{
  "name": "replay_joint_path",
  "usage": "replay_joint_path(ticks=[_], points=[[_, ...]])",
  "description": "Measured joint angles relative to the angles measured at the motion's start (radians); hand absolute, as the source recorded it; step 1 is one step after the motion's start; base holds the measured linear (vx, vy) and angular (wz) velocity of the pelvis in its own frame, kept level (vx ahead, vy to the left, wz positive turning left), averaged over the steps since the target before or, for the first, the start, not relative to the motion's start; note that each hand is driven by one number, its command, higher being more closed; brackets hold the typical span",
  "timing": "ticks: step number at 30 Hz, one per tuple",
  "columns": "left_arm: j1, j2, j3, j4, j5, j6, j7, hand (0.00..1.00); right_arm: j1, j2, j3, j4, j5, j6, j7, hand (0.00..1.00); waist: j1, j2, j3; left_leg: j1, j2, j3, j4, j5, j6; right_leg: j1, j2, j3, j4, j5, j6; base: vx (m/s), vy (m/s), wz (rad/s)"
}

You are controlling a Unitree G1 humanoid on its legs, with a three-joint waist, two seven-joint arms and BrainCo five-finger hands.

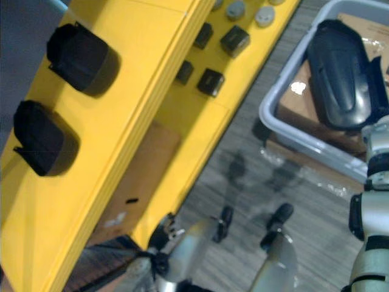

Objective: Walk over and take plastic housings, then place them on the shelf

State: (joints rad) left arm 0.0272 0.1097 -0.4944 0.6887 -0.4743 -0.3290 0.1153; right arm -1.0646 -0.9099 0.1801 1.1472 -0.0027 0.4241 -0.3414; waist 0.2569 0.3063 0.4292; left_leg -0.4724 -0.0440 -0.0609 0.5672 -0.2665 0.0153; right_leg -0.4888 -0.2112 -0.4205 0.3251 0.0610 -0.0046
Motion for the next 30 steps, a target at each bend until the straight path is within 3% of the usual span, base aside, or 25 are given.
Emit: replay_joint_path(ticks=[4, 9, 13, 18, 23, 30], points=[[0.000, 0.001, 0.000, -0.001, 0.001, -0.016, 0.000, 0.00, 0.002, 0.005, 0.022, 0.020, -0.150, -0.003, 0.040, 1.00, 0.005, 0.000, 0.000, -0.014, 0.000, -0.011, 0.017, -0.006, 0.001, 0.000, -0.002, -0.012, 0.007, -0.002, 0.000, -0.01, 0.052, 0.08], [-0.003, -0.036, -0.012, -0.067, -0.001, -0.048, -0.001, 0.00, 0.002, 0.005, 0.059, 0.033, -0.215, -0.051, 0.055, 1.00, 0.002, -0.001, 0.001, -0.017, -0.003, -0.011, 0.032, -0.009, 0.004, 0.001, -0.008, -0.013, 0.021, -0.004, 0.002, -0.02, 0.063, 0.02], [0.000, -0.042, -0.023, -0.179, -0.030, -0.088, -0.016, 0.00, 0.000, 0.005, 0.069, 0.034, -0.247, -0.111, 0.002, 1.00, -0.004, -0.005, 0.004, -0.014, -0.002, -0.012, 0.041, -0.010, 0.004, 0.004, -0.009, -0.013, 0.032, -0.005, 0.000, -0.02, 0.047, 0.01], [0.020, -0.036, 0.018, -0.301, -0.029, -0.127, -0.016, 0.00, 0.001, 0.008, 0.069, 0.002, -0.265, -0.138, -0.065, 1.00, -0.032, -0.024, 0.018, 0.027, 0.012, -0.010, 0.057, -0.025, 0.000, 0.051, 0.005, -0.013, 0.032, -0.006, -0.001, -0.01, 0.038, -0.02], [0.019, -0.027, 0.053, -0.428, -0.029, -0.129, -0.033, 0.00, 0.000, 0.013, 0.055, -0.078, -0.288, -0.195, -0.148, 1.00, -0.077, -0.066, 0.048, 0.058, 0.024, -0.010, 0.052, -0.028, 0.000, 0.090, 0.021, -0.016, 0.010, -0.005, -0.003, -0.02, 0.025, -0.03], [-0.016, 0.002, 0.060, -0.521, -0.019, -0.124, -0.045, 0.00, 0.000, 0.053, 0.035, -0.130, -0.327, -0.254, -0.209, 1.00, -0.106, -0.095, 0.068, 0.104, 0.037, -0.005, 0.016, -0.021, -0.011, 0.128, 0.041, -0.011, -0.024, 0.010, -0.010, 0.02, 0.013, -0.04]])
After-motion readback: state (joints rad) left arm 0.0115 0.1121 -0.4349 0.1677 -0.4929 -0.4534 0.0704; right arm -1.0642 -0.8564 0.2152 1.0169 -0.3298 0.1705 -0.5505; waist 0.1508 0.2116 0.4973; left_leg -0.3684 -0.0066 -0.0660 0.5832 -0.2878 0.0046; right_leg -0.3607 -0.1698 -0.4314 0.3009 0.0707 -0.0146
